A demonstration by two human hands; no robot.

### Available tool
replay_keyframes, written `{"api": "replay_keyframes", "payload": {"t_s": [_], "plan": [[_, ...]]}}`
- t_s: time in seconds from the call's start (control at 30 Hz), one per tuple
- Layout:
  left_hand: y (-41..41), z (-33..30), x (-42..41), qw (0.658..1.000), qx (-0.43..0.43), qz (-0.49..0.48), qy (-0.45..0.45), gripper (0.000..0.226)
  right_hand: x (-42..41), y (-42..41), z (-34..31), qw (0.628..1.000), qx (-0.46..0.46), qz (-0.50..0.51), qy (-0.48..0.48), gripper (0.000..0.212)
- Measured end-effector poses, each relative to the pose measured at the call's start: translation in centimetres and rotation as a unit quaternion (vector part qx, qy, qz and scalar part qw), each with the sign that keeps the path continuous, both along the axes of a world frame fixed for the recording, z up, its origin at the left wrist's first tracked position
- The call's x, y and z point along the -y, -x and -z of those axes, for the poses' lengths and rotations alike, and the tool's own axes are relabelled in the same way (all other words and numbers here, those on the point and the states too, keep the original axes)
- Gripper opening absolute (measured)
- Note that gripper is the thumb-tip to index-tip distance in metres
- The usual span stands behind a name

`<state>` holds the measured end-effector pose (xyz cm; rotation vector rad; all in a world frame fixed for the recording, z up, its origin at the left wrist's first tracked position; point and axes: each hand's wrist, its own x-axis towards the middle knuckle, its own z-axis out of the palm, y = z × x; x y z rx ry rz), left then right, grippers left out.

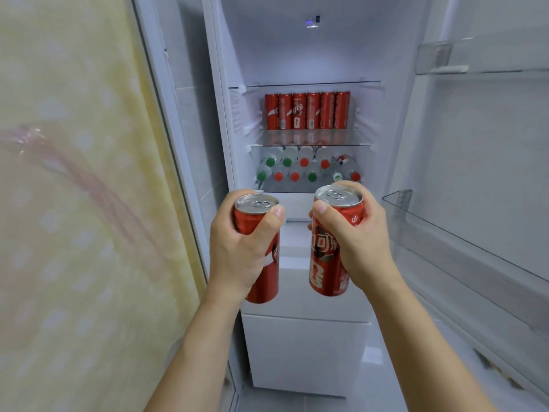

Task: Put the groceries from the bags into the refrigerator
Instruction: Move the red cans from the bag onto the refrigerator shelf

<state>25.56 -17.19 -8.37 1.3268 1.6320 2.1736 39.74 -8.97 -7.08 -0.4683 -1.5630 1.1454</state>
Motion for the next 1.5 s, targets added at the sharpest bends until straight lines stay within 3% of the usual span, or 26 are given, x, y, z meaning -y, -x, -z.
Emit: {"api": "replay_keyframes", "payload": {"t_s": [0.73,1.27,1.5], "plan": [[1.5,-0.8,-12.7,1.000,-0.011,0.018,0.012,0.033,-12.4,1.9,0.3,1.000,-0.029,0.000,0.009,0.026],[11.8,-2.7,-23.3,1.000,-0.005,0.010,-0.022,0.029,-24.0,12.6,-1.9,0.999,-0.031,0.013,-0.018,0.038],[14.2,-3.8,-28.0,0.998,0.026,-0.036,-0.044,0.025,-29.2,14.1,-3.5,0.998,-0.058,0.027,-0.004,0.031]]}}
